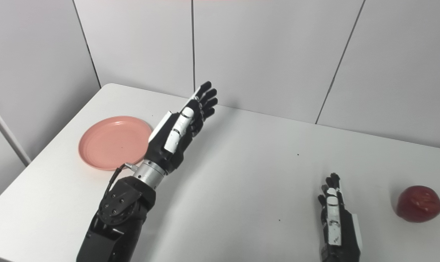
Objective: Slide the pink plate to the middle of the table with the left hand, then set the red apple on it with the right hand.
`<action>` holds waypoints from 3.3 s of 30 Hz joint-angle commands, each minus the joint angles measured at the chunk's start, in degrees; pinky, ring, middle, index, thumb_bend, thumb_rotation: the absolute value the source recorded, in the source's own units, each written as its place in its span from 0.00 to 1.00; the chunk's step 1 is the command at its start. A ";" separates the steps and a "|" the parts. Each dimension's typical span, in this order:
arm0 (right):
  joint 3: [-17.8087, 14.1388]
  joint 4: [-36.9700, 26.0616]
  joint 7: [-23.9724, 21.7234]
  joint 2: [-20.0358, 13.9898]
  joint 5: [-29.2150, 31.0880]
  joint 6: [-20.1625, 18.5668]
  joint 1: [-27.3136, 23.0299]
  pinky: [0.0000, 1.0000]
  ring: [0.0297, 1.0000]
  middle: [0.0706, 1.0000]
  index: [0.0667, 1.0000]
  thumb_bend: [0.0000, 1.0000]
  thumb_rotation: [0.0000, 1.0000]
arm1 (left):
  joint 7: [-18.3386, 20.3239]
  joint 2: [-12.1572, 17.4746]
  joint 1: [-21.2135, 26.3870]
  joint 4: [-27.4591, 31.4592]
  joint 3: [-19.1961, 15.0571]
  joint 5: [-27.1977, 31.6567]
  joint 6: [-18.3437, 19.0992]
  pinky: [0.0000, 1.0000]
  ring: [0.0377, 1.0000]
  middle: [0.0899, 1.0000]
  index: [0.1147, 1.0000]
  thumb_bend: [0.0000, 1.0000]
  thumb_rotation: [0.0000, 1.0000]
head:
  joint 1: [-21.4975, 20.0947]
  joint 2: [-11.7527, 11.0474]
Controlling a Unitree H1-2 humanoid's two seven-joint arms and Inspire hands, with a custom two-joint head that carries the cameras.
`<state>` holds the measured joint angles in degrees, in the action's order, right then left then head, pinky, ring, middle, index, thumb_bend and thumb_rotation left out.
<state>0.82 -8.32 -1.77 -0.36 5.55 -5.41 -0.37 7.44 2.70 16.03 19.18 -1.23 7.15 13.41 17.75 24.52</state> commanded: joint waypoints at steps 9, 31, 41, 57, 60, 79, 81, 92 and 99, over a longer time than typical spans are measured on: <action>-0.45 -1.75 -1.00 -0.24 1.16 2.46 -0.95 1.00 1.00 1.00 1.00 0.22 1.00 | -2.82 4.98 6.75 1.22 -6.66 1.88 -0.30 0.95 0.96 0.98 0.96 0.41 1.00 | 0.35 0.05; -0.99 -1.47 -2.34 -1.18 1.31 3.53 -1.24 1.00 1.00 1.00 1.00 0.18 1.00 | -7.20 13.80 9.98 -3.66 -18.33 4.55 -1.56 0.98 0.98 0.98 0.96 0.40 1.00 | 2.01 0.33; -1.18 -1.72 -2.07 -0.99 1.22 2.58 -1.32 1.00 1.00 1.00 1.00 0.19 1.00 | -6.19 18.14 9.96 -11.91 -22.66 7.81 -6.30 0.98 0.98 0.98 0.96 0.40 1.00 | 2.34 0.25; -1.21 -2.53 -2.55 -1.41 1.70 1.66 -1.27 1.00 1.00 1.00 1.00 0.17 1.00 | -5.84 20.61 8.83 -21.50 -24.61 12.27 -7.24 0.94 0.93 0.92 0.91 0.37 1.00 | 2.99 0.32; -1.23 -2.33 -2.47 -1.50 1.65 1.88 -1.26 1.00 1.00 1.00 1.00 0.17 1.00 | -5.53 20.93 8.13 -22.25 -24.60 12.44 -6.98 0.94 0.93 0.92 0.90 0.37 1.00 | 3.31 0.21; -1.23 -3.65 -1.68 -1.24 1.35 0.13 -1.22 1.00 1.00 1.00 1.00 0.16 1.00 | -5.78 21.81 5.08 -26.60 -25.21 12.38 -7.47 0.91 0.91 0.89 0.85 0.33 1.00 | 3.80 0.28; -1.22 -3.73 -1.85 -1.42 1.44 0.29 -1.13 1.00 1.00 1.00 1.00 0.16 1.00 | -6.07 21.70 4.91 -26.54 -25.20 12.28 -7.21 0.91 0.90 0.89 0.85 0.32 1.00 | 3.91 0.33; -1.36 -4.69 -1.70 -1.53 1.57 -1.08 -1.23 1.00 1.00 1.00 1.00 0.14 1.00 | -6.27 21.23 4.44 -29.76 -25.38 12.23 -8.83 0.90 0.89 0.88 0.85 0.32 1.00 | 4.30 0.45; -1.57 -4.21 -1.87 -1.63 2.03 -0.36 -1.26 1.00 1.00 1.00 1.00 0.15 1.00 | -6.56 20.96 4.28 -31.50 -25.59 12.68 -9.06 0.91 0.90 0.88 0.86 0.31 1.00 | 4.46 0.59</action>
<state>-0.33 -10.83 -3.38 -1.79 7.12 -6.66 -0.40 0.89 22.57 18.99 -13.04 -26.37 19.67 6.96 22.15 25.05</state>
